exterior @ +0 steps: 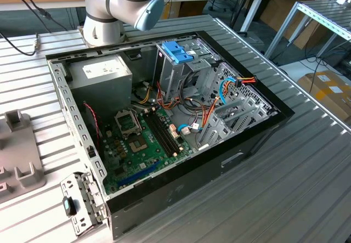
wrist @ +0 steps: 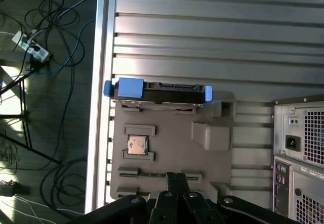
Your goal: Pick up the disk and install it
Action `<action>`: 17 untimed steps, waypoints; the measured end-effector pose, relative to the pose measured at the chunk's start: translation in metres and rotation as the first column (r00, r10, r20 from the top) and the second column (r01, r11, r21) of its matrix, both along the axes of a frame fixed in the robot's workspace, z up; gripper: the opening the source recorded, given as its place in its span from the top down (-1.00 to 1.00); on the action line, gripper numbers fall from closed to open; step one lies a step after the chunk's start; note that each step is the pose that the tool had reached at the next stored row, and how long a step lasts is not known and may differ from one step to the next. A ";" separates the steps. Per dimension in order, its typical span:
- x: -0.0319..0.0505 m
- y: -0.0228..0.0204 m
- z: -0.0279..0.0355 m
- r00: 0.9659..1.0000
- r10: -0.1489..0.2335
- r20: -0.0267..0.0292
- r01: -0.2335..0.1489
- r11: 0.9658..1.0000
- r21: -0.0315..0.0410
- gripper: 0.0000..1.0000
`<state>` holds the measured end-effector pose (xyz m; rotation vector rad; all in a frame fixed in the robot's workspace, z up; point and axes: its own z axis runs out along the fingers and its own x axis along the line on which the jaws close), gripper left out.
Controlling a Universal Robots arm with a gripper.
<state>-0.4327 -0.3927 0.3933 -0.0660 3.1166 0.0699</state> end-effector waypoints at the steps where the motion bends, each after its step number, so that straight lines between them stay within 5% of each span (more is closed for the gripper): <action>1: 0.0000 0.0000 0.0000 1.000 0.002 0.000 -0.002 1.000 0.000 0.79; 17: 0.0000 0.0000 0.0000 0.999 0.036 0.000 -0.036 0.999 0.000 0.79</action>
